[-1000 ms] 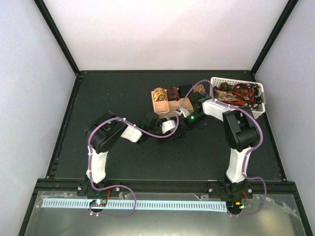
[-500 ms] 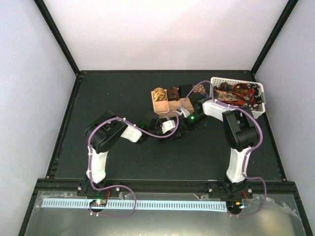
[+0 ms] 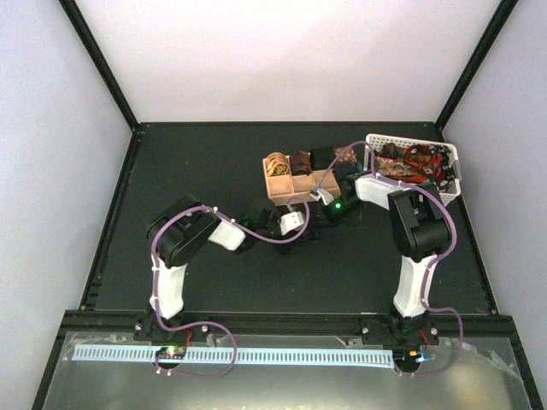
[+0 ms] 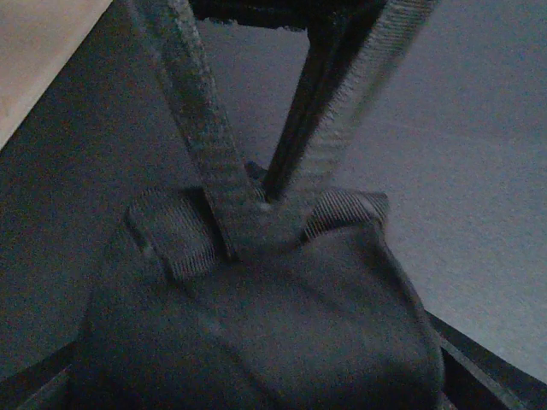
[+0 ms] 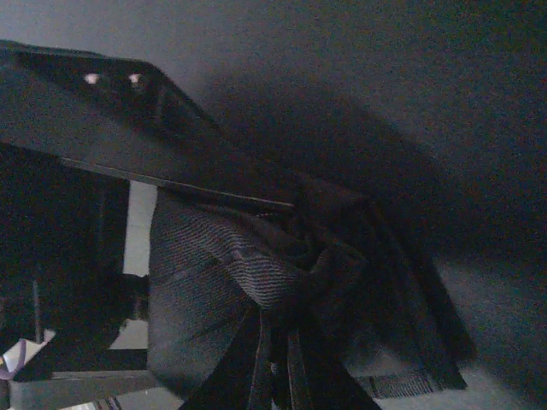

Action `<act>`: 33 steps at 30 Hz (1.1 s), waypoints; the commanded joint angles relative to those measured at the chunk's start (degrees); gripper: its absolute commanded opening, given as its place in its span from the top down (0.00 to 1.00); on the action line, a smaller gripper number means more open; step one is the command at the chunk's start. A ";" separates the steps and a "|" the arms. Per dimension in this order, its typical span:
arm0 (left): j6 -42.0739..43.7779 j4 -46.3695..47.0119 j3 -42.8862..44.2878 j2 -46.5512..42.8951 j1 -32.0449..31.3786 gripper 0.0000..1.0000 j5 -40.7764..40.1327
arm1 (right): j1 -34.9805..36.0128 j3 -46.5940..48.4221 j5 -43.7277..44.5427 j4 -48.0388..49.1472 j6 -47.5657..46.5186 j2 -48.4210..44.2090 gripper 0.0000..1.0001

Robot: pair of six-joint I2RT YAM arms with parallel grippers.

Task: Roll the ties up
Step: Roll the tie at the center of the board.

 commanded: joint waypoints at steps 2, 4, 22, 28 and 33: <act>-3.32 3.35 -3.83 -2.09 0.03 0.19 1.49 | -1.13 -3.20 9.32 0.27 -2.07 2.69 0.99; -4.03 5.92 -4.57 -2.36 0.08 0.17 2.57 | -1.30 -3.37 10.93 0.43 -2.10 2.65 0.99; -12.68 16.58 1.87 7.69 -2.26 0.27 2.18 | -1.42 -4.80 12.80 2.91 0.24 3.12 0.99; -8.69 7.78 1.22 6.16 -2.38 0.52 -0.82 | -2.26 -3.17 8.57 0.77 -0.15 2.26 0.88; -5.42 -1.28 0.71 4.24 -2.46 0.56 -3.11 | -3.89 -1.36 5.05 -2.23 -1.52 -0.32 0.63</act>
